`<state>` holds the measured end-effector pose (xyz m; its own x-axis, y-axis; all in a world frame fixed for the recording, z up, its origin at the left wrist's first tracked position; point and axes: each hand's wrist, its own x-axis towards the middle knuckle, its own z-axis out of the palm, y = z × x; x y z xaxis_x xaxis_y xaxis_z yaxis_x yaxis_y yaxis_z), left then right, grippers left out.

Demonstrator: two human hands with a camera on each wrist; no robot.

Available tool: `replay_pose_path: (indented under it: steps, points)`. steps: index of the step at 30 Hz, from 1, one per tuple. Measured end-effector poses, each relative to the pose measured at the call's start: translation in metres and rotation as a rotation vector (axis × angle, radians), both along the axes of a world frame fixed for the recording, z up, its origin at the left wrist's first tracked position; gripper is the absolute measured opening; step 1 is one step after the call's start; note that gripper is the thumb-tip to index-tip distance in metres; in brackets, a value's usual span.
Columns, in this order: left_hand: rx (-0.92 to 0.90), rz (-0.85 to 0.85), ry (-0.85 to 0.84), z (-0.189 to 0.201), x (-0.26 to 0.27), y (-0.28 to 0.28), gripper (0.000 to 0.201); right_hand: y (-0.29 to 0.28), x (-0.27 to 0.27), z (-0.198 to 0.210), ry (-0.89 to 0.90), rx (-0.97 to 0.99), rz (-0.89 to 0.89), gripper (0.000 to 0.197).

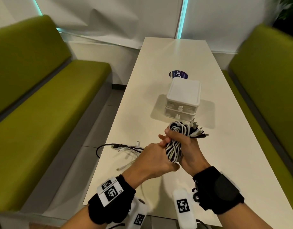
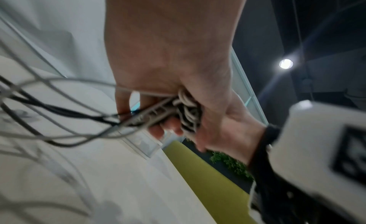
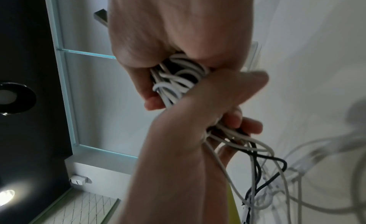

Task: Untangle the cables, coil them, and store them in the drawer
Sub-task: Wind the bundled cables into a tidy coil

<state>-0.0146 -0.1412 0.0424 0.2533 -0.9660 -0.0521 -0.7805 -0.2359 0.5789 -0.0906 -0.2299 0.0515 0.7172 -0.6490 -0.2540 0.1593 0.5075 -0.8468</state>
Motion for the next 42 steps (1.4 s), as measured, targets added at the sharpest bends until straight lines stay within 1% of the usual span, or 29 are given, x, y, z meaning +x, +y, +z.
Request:
replay_pose_path:
  steps: [2, 4, 6, 7, 8, 10, 11, 12, 14, 15, 17, 19, 21, 23, 25, 27, 30, 32, 35, 37, 39, 40, 41, 42]
  points:
    - [0.096, -0.069, 0.102, 0.002, 0.009, 0.002, 0.058, -0.001, -0.001, -0.004, 0.025, -0.04, 0.002, 0.006]
    - [0.136, -0.11, 0.079, 0.0, 0.016, 0.002, 0.07, 0.0, -0.001, -0.006, 0.03, -0.074, 0.001, 0.006]
    - [0.127, -0.133, 0.019, -0.004, 0.017, 0.001, 0.068, 0.003, 0.001, -0.006, 0.021, -0.094, -0.02, 0.006]
    - [0.115, -0.126, 0.025, -0.005, 0.018, 0.002, 0.065, 0.005, 0.002, -0.005, 0.016, -0.091, -0.033, 0.007]
    - [0.106, -0.082, 0.082, -0.009, 0.021, 0.003, 0.062, 0.006, 0.002, -0.003, 0.008, -0.077, -0.045, 0.008]
    - [0.083, 0.073, 0.252, -0.016, 0.029, 0.008, 0.059, 0.006, -0.001, 0.001, -0.014, -0.061, -0.039, 0.01]
    - [0.072, 0.125, 0.269, -0.02, 0.033, 0.011, 0.057, 0.006, -0.002, 0.003, -0.024, -0.07, -0.018, 0.01]
    - [0.071, 0.133, 0.228, -0.024, 0.037, 0.012, 0.051, 0.005, -0.004, 0.004, -0.031, -0.083, 0.004, 0.01]
    - [0.111, 0.08, 0.109, -0.031, 0.04, 0.014, 0.033, 0.003, -0.006, 0.006, -0.034, -0.092, 0.032, 0.01]
    - [0.134, 0.047, 0.051, -0.033, 0.04, 0.015, 0.027, 0.001, -0.006, 0.007, -0.032, -0.096, 0.042, 0.009]
    - [0.172, 0.016, -0.044, -0.037, 0.045, 0.017, 0.036, -0.002, -0.007, 0.007, -0.018, -0.122, 0.055, 0.01]
    - [0.193, 0.038, -0.097, -0.039, 0.054, 0.02, 0.043, -0.006, -0.009, 0.007, 0.04, -0.206, 0.073, 0.011]
    - [0.212, 0.067, -0.068, -0.037, 0.064, 0.025, 0.047, -0.007, -0.011, 0.006, 0.174, -0.377, 0.102, 0.015]
    - [0.23, 0.043, -0.032, -0.032, 0.071, 0.028, 0.049, -0.005, -0.01, 0.005, 0.3, -0.518, 0.129, 0.02]
    - [0.228, 0.012, 0.028, -0.026, 0.074, 0.03, 0.045, -0.003, -0.009, 0.005, 0.371, -0.572, 0.145, 0.019]
    - [0.21, -0.018, 0.135, -0.02, 0.077, 0.033, 0.037, -0.002, -0.008, 0.005, 0.409, -0.593, 0.168, 0.016]
    - [0.216, -0.063, 0.301, -0.013, 0.08, 0.038, 0.026, -0.003, -0.009, 0.004, 0.459, -0.622, 0.181, 0.019]
    - [0.236, -0.068, 0.339, -0.009, 0.08, 0.04, 0.022, -0.004, -0.01, 0.004, 0.482, -0.662, 0.195, 0.021]
    - [0.227, -0.103, 0.275, -0.006, 0.076, 0.037, 0.022, -0.005, -0.011, 0.002, 0.524, -0.738, 0.255, 0.025]
    - [0.193, -0.099, 0.238, -0.002, 0.072, 0.031, 0.02, -0.001, -0.011, 0.0, 0.513, -0.765, 0.306, 0.026]
    - [0.143, -0.1, 0.15, 0.004, 0.069, 0.024, 0.022, 0.001, -0.01, -0.002, 0.47, -0.774, 0.312, 0.02]
    - [0.122, -0.11, 0.091, 0.006, 0.069, 0.022, 0.024, 0.003, -0.01, -0.003, 0.429, -0.742, 0.29, 0.014]
    - [0.102, -0.118, 0.052, 0.008, 0.069, 0.02, 0.023, 0.004, -0.01, -0.003, 0.388, -0.69, 0.272, 0.018]
    - [0.081, -0.123, 0.041, 0.009, 0.069, 0.018, 0.023, 0.003, -0.01, -0.002, 0.362, -0.64, 0.273, 0.032]
